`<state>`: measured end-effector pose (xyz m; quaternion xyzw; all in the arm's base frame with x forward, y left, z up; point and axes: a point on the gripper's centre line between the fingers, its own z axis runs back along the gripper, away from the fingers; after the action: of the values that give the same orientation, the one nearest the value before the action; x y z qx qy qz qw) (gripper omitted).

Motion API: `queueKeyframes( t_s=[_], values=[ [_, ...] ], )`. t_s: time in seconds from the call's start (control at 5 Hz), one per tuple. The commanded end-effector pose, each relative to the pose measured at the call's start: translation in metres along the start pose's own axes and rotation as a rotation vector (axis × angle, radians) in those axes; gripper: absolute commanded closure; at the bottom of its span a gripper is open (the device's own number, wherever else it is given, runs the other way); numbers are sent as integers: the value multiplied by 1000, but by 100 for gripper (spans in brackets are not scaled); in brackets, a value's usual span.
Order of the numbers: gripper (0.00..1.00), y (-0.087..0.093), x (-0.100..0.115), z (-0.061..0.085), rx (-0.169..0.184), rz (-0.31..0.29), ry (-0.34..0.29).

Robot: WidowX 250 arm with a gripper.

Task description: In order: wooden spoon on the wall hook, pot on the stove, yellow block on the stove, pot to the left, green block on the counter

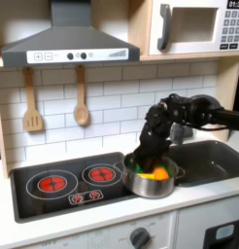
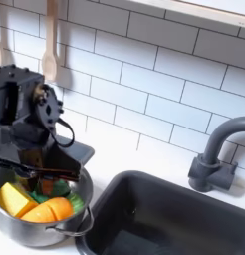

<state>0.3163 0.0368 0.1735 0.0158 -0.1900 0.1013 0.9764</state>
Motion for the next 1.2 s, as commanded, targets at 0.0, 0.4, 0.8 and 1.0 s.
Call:
queueKeyframes(
  t_s=[0.0, 0.4, 0.8, 1.0],
  values=[
    [100, -1, 12, 11, -13, 8, -37],
    [0, -5, -12, 9, 13, 81, 146],
    [0, 6, -27, 13, 17, 78, 188],
    [0, 10, -28, 20, 14, 78, 186]
  ],
)
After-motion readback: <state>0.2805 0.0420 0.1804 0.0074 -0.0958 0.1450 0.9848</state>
